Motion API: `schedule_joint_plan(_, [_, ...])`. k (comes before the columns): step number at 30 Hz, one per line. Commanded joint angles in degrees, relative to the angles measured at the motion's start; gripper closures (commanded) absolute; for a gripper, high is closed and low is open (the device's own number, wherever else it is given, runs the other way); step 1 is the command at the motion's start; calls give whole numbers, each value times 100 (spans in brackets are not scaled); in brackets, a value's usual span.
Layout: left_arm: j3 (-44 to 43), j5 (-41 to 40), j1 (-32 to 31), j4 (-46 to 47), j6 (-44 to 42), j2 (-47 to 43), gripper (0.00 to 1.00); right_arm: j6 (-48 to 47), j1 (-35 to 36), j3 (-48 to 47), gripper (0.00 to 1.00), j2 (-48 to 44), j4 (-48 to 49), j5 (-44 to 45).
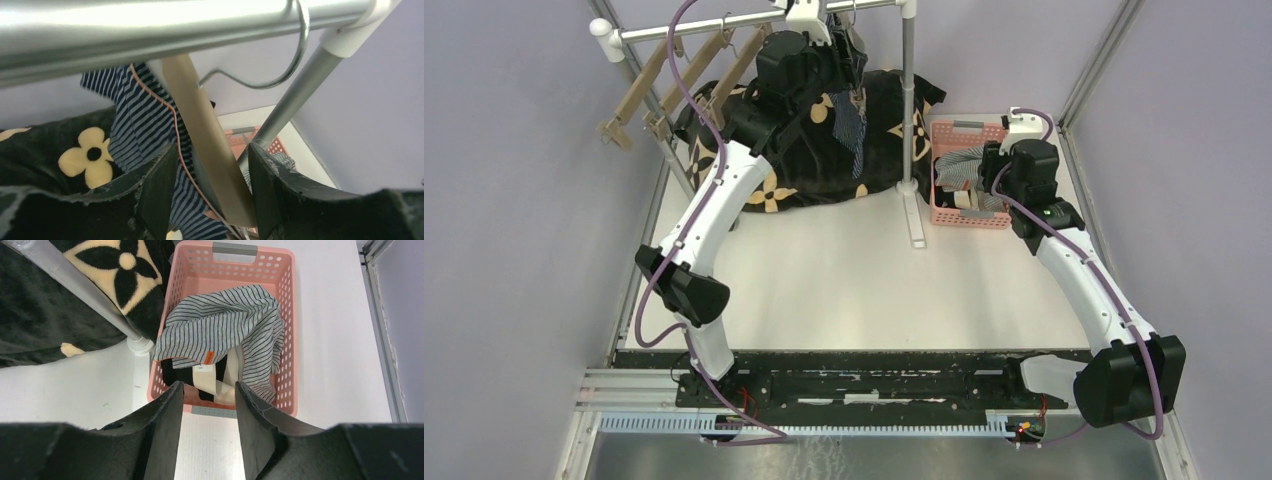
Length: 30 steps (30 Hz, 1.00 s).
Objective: Remove the underwear clipped to the hanger
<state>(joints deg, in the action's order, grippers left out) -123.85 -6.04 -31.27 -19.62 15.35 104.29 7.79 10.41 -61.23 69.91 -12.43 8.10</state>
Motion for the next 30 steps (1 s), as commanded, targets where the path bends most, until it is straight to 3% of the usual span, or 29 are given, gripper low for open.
schedule_joint_plan(1, [184,-352,-18,-17,-173,-198,44,-61,55,-24,50,-192,268,124])
schedule_joint_plan(5, [187,-410,-20,14,-204,-172,57,-92,116,-55,51,-163,251,102])
schedule_joint_plan(15, [570,-548,-22,413,-377,-438,69,-168,241,-91,52,-20,241,17])
schedule_joint_plan(22, [968,-548,-20,971,-509,-775,96,-279,413,-216,53,197,163,44])
schedule_joint_plan(30, [1256,-692,-20,1502,-792,-1165,97,-401,556,-266,53,376,170,193])
